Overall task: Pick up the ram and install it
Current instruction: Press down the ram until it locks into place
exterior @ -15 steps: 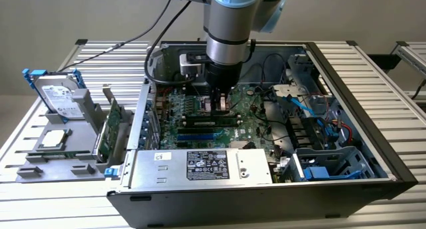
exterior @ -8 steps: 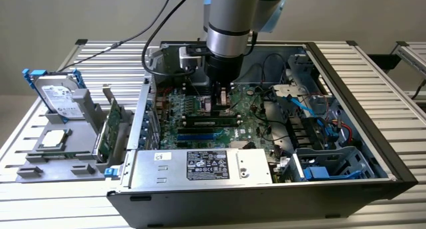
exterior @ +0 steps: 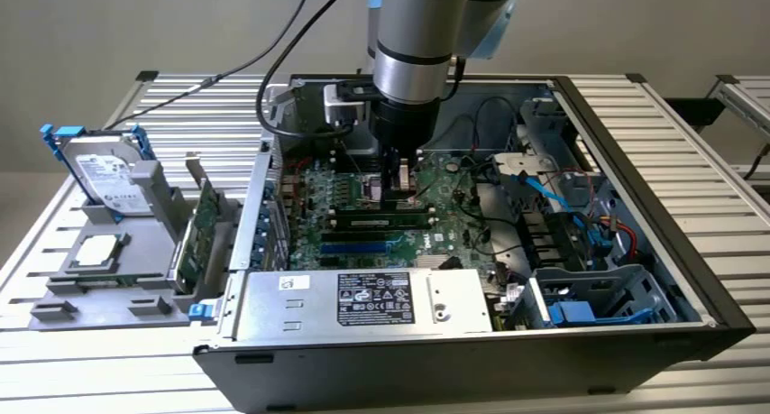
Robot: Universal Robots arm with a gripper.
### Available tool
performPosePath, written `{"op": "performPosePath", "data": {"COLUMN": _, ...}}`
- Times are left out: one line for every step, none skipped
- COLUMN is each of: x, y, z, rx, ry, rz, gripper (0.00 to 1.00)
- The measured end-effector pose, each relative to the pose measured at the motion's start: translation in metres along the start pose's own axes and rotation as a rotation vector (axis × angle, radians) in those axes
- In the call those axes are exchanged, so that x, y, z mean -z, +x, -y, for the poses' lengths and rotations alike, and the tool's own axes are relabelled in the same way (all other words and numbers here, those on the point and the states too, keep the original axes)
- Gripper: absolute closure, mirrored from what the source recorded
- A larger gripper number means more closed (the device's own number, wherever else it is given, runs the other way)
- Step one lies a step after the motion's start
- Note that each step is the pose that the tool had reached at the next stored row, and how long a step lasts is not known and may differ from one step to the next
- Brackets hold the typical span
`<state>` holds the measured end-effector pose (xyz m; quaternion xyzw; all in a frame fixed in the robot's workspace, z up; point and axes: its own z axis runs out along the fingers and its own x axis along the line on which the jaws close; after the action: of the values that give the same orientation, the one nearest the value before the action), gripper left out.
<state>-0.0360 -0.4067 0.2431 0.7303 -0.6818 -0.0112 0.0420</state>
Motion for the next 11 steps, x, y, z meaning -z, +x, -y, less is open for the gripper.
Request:
{"op": "performPosePath", "data": {"x": 0.0000, "y": 0.0000, "z": 0.0000, "rx": 0.000, "ry": 0.0000, "rz": 0.0000, "gripper": 0.89}}
{"op": "performPosePath", "data": {"x": 0.0000, "y": 0.0000, "z": 0.0000, "rx": 0.000, "ry": 0.0000, "rz": -0.0001, "gripper": 0.89}}
{"op": "performPosePath", "data": {"x": 0.0000, "y": 0.0000, "z": 0.0000, "rx": 0.000, "ry": 0.0000, "rz": 0.0000, "gripper": 0.89}}
{"op": "performPosePath", "data": {"x": 0.0000, "y": 0.0000, "z": 0.0000, "rx": 0.000, "ry": 0.0000, "rz": 0.0000, "gripper": 0.89}}
{"op": "performPosePath", "data": {"x": 0.0000, "y": 0.0000, "z": 0.0000, "rx": 0.000, "ry": 0.0000, "rz": 0.0000, "gripper": 0.89}}
{"op": "performPosePath", "data": {"x": 0.0000, "y": 0.0000, "z": 0.0000, "rx": 0.000, "ry": 0.0000, "rz": -0.0001, "gripper": 0.89}}
{"op": "performPosePath", "data": {"x": 0.0000, "y": 0.0000, "z": 0.0000, "rx": -0.003, "ry": -0.0001, "rz": 0.0002, "gripper": 0.89}}
{"op": "performPosePath", "data": {"x": 0.0000, "y": 0.0000, "z": 0.0001, "rx": -0.010, "ry": -0.0005, "rz": 0.0008, "gripper": 0.89}}
{"op": "performPosePath", "data": {"x": 0.0001, "y": 0.0000, "z": 0.0001, "rx": -0.019, "ry": -0.0009, "rz": 0.0014, "gripper": 0.89}}
{"op": "performPosePath", "data": {"x": 0.0001, "y": 0.0000, "z": 0.0001, "rx": -0.034, "ry": -0.0016, "rz": 0.0024, "gripper": 0.89}}
{"op": "performPosePath", "data": {"x": 0.0001, "y": 0.0000, "z": 0.0001, "rx": -0.050, "ry": -0.0022, "rz": 0.0037, "gripper": 0.89}}
